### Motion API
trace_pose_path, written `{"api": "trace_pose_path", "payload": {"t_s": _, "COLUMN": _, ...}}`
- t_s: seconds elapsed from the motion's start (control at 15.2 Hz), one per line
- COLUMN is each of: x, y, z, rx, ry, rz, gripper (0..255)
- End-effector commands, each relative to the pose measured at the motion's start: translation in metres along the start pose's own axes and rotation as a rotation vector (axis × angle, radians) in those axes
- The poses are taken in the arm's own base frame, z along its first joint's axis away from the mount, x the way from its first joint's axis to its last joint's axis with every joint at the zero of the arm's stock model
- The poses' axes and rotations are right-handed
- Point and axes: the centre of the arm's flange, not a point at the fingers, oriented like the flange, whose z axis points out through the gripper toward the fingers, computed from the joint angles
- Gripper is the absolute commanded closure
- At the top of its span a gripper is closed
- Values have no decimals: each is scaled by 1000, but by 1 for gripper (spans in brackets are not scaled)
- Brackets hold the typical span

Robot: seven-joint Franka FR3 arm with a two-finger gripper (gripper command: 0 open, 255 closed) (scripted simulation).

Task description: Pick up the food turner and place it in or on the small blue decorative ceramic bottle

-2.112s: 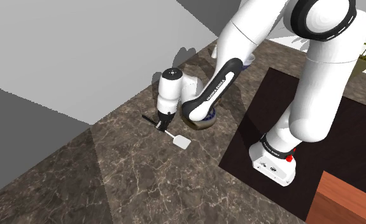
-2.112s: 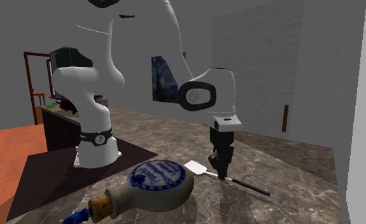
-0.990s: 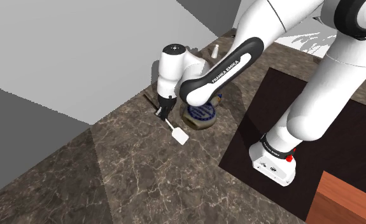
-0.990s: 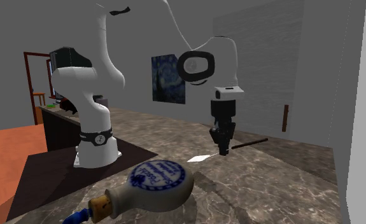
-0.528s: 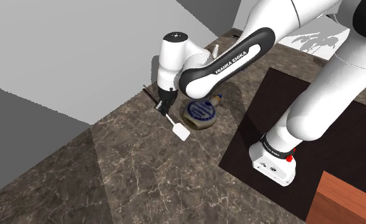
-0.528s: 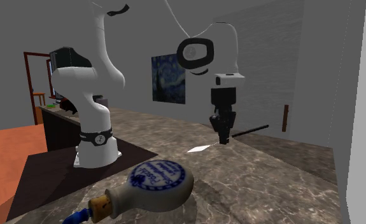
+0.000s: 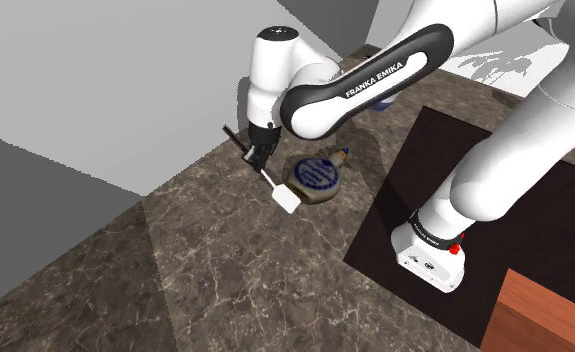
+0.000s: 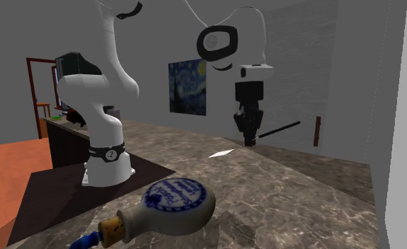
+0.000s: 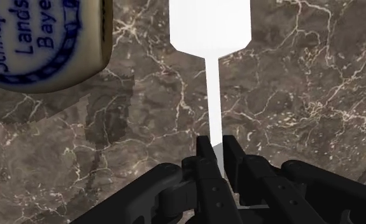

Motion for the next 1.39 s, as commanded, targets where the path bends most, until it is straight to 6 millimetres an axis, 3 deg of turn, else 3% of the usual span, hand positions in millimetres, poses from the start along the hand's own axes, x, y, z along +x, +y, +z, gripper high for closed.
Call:
{"api": "trace_pose_path", "payload": {"t_s": 0.0, "x": 1, "y": 1, "z": -12, "rx": 0, "ry": 0, "rz": 0, "gripper": 255}}
{"api": "trace_pose_path", "payload": {"t_s": 0.53, "x": 4, "y": 1, "z": -53, "rx": 0, "ry": 0, "rz": 0, "gripper": 255}}
{"api": "trace_pose_path", "payload": {"t_s": 1.32, "x": -73, "y": 139, "z": -68, "rx": 0, "ry": 0, "rz": 0, "gripper": 255}}
